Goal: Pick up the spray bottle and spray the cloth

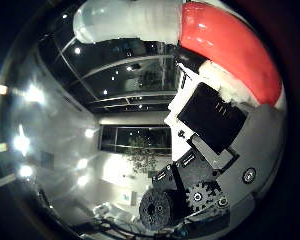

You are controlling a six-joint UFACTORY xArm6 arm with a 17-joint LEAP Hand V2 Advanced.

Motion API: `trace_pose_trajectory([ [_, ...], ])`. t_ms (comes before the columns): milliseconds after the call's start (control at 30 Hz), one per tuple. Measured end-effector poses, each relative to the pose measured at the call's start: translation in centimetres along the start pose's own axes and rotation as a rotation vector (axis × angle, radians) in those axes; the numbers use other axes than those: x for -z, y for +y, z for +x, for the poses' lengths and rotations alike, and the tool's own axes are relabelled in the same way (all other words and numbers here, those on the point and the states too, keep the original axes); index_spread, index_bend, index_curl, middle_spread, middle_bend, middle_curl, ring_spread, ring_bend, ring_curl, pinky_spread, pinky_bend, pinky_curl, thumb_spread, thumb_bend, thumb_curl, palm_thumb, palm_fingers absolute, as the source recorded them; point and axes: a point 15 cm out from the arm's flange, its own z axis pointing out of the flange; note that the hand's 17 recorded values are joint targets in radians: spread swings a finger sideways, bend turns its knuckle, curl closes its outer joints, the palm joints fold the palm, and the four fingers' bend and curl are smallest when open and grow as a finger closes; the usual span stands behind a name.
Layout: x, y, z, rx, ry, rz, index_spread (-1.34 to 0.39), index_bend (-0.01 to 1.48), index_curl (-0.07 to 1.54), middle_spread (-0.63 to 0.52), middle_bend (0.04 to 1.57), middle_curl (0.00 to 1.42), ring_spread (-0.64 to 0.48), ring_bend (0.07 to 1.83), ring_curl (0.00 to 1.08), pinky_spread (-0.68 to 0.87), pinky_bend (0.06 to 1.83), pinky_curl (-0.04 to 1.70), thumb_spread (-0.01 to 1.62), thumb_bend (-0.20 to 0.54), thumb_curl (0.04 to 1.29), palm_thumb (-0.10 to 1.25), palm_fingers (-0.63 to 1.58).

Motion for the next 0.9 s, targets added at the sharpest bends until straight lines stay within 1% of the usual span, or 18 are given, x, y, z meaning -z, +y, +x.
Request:
trace_pose_trajectory([
  [167,-0.1,0.3,-2.1,0.022,-0.023,-0.063,-0.18,1.13,0.72,-0.07,1.30,0.65,-0.15,1.44,0.59,-0.17,1.30,0.73,0.90,-0.011,0.69,1.06,1.20],
  [367,0.9,1.7,-4.1,0.046,0.003,-0.151,-0.17,1.17,0.72,-0.07,1.33,0.63,-0.15,1.46,0.59,-0.15,1.26,0.85,0.90,-0.014,0.74,1.05,1.19],
  [567,3.4,2.4,-5.9,0.105,0.126,-0.275,-0.17,1.18,0.71,-0.07,1.36,0.61,-0.15,1.47,0.59,-0.15,1.20,0.98,0.90,-0.014,0.77,1.05,1.18],
  [733,5.8,3.1,-9.7,0.174,0.229,-0.400,-0.17,1.19,0.70,-0.07,1.36,0.60,-0.15,1.47,0.58,-0.15,1.14,1.08,0.90,-0.014,0.79,1.04,1.19],
  [900,6.1,4.4,-13.1,0.224,0.310,-0.495,-0.17,1.19,0.70,-0.07,1.36,0.59,-0.15,1.47,0.58,-0.15,1.10,1.15,0.91,-0.014,0.80,1.04,1.19],
])
